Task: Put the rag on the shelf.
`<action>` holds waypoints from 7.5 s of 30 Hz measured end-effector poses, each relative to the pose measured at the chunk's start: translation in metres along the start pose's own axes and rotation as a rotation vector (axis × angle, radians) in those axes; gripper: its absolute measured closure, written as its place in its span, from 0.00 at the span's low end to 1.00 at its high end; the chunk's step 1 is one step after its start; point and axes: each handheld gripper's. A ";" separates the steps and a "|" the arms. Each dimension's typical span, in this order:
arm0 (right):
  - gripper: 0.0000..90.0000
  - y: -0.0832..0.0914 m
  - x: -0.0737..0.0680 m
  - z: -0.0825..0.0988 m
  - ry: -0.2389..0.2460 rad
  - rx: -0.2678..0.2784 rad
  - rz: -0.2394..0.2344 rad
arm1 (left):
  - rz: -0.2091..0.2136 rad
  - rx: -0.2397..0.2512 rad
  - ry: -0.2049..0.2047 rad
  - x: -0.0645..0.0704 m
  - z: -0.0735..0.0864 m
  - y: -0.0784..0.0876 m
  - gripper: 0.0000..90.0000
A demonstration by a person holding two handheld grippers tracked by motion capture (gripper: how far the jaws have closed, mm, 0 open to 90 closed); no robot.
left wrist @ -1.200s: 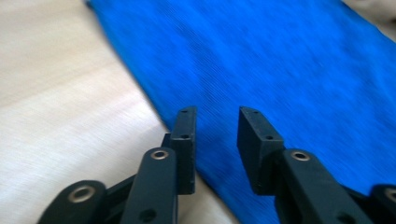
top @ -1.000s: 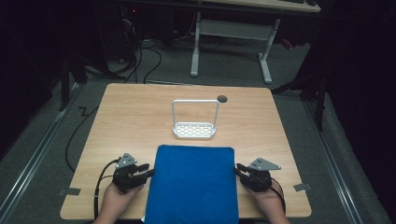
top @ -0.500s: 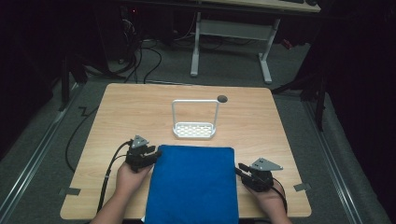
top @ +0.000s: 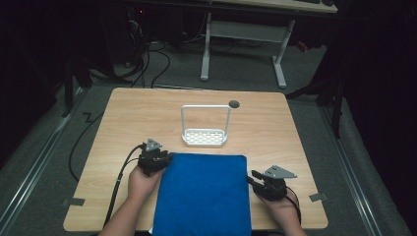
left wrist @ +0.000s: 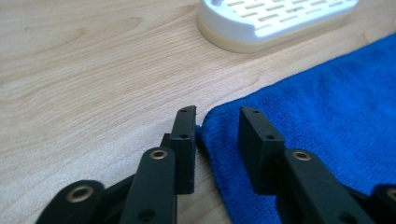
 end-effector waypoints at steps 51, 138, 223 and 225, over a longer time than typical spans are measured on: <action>0.98 -0.055 0.015 -0.044 -0.021 -0.050 0.099 | 0.035 0.032 -0.013 -0.001 0.002 0.005 0.96; 0.98 0.091 0.007 -0.153 0.056 0.590 0.216 | 0.164 0.619 -0.136 0.044 -0.073 0.167 0.98; 0.99 -0.114 0.123 -0.160 -0.054 0.097 0.158 | 0.008 0.112 -0.014 -0.031 -0.157 -0.022 0.97; 0.99 -0.118 0.118 -0.154 -0.055 0.085 0.143 | 0.018 0.096 -0.003 -0.032 -0.152 -0.025 0.97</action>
Point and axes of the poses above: each handheld gripper's, and its own axes: y roughly backward along the jaws, z roughly out of its underside, x roughly to its right, and after that the axes turned 15 degrees about y, right-handed
